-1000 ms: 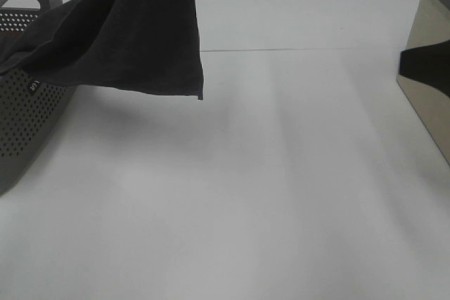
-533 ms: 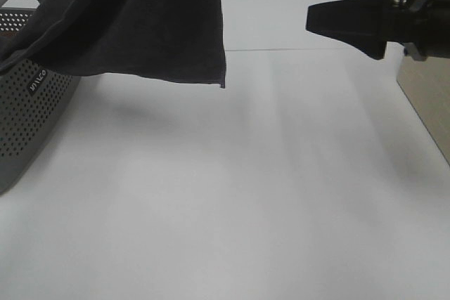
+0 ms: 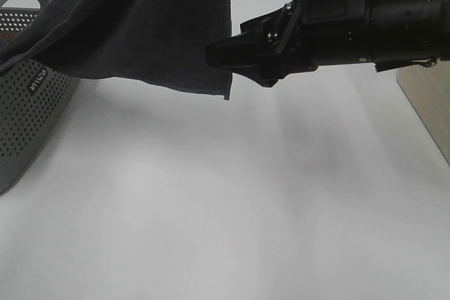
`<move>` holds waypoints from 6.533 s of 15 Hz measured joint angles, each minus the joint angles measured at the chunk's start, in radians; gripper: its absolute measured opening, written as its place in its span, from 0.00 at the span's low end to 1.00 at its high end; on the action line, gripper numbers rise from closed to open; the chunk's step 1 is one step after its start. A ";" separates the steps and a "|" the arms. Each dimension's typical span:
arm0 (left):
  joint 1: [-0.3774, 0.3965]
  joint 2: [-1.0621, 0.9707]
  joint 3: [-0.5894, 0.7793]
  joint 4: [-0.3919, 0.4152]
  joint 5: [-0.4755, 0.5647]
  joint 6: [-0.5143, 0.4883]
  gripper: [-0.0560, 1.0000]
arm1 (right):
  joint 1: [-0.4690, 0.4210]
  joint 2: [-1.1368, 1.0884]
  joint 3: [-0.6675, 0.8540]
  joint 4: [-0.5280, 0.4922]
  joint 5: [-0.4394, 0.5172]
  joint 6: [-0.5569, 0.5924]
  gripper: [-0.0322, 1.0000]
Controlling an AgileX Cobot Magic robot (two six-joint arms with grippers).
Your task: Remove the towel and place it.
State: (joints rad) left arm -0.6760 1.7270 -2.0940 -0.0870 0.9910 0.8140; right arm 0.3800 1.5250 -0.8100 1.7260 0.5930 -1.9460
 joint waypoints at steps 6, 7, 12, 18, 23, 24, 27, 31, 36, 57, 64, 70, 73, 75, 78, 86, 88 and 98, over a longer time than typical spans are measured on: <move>0.000 0.000 0.000 -0.077 -0.047 0.000 0.05 | 0.033 0.114 -0.026 0.000 -0.022 -0.019 0.75; 0.000 0.000 0.000 -0.083 -0.047 0.000 0.05 | 0.033 0.118 -0.039 0.000 -0.022 -0.013 0.72; 0.000 0.000 0.000 -0.084 -0.047 0.000 0.05 | 0.033 0.124 -0.050 -0.002 -0.022 0.032 0.45; 0.000 0.000 0.000 -0.060 -0.042 0.000 0.05 | 0.033 0.124 -0.050 -0.109 -0.019 0.223 0.04; 0.000 0.002 0.000 -0.003 -0.038 0.000 0.05 | 0.033 0.035 -0.094 -0.557 -0.010 0.771 0.04; 0.000 0.004 0.000 0.013 -0.038 0.000 0.05 | 0.033 0.007 -0.133 -0.719 -0.003 0.938 0.04; 0.000 0.010 0.000 0.042 -0.050 0.000 0.05 | 0.033 -0.045 -0.311 -1.175 0.099 1.393 0.04; 0.000 0.010 0.000 0.205 -0.188 0.000 0.05 | 0.033 -0.049 -0.634 -1.598 0.273 1.637 0.04; 0.016 0.011 0.000 0.298 -0.379 -0.006 0.05 | 0.033 0.008 -0.962 -1.811 0.298 1.685 0.04; 0.337 0.191 0.000 0.295 -1.161 -0.180 0.05 | 0.033 0.288 -1.282 -2.299 -0.240 1.893 0.04; 0.406 0.426 -0.188 0.230 -1.376 -0.180 0.05 | -0.017 0.505 -1.475 -2.273 -0.384 1.919 0.04; 0.415 0.728 -0.683 0.164 -1.255 -0.180 0.05 | -0.080 0.576 -1.539 -2.195 -0.470 1.925 0.04; 0.415 0.751 -0.691 0.160 -1.172 -0.180 0.05 | -0.082 0.583 -1.539 -2.170 -0.429 1.925 0.04; 0.412 0.750 -0.691 0.159 -1.105 -0.180 0.05 | -0.082 0.583 -1.539 -2.142 -0.345 1.925 0.04; 0.393 0.744 -0.691 0.156 -0.885 -0.180 0.05 | -0.082 0.579 -1.539 -2.085 -0.167 1.925 0.04; 0.349 0.526 -0.691 0.104 0.160 -0.320 0.05 | -0.081 0.448 -1.539 -1.805 0.387 1.835 0.04; 0.348 0.485 -0.691 0.104 0.213 -0.416 0.05 | -0.080 0.412 -1.539 -1.767 0.457 1.835 0.04; 0.345 0.112 -0.007 0.035 0.219 -0.684 0.05 | -0.078 0.311 -1.386 -1.619 0.625 1.810 0.04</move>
State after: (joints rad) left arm -0.3310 1.8390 -2.1010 -0.0520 1.2100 0.1300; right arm 0.3020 1.8360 -2.1960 0.1070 1.2180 -0.1360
